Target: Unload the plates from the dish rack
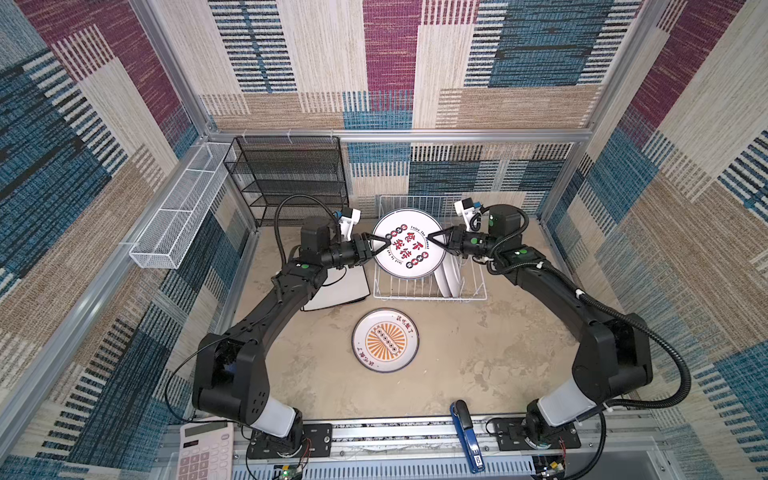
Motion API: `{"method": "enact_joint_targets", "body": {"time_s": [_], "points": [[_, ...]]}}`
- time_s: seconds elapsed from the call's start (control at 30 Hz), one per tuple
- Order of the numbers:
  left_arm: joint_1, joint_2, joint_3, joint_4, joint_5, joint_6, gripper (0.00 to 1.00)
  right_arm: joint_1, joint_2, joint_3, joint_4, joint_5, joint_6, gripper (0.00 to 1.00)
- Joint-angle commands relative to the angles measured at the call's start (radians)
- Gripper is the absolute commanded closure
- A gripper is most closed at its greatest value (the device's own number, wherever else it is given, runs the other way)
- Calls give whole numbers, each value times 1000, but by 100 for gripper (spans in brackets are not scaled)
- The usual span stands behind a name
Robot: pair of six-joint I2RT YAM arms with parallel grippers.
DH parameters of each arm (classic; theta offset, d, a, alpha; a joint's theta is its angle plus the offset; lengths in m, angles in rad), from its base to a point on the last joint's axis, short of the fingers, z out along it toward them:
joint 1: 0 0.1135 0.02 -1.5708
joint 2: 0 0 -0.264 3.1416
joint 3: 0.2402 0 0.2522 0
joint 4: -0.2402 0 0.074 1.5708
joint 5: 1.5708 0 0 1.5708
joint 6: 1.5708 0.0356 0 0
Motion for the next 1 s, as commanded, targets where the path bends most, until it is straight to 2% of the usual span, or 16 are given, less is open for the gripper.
{"method": "enact_joint_targets", "body": {"time_s": [0.0,0.23,0.47,0.83,0.97], "points": [[1,8,11,39,30,-25,53,7,8,22,72,-28,7,100],[0,18,19,38,36,-26,68,14,26,36,62,-28,-6,100],[1,15,32,14,35,-13,77,13,34,41,53,-17,-14,99],[1,21,39,17,27,-32,100,14,26,31,58,-4,-21,84],[2,19,45,15,29,-36,100,14,19,29,56,12,-30,74]]}}
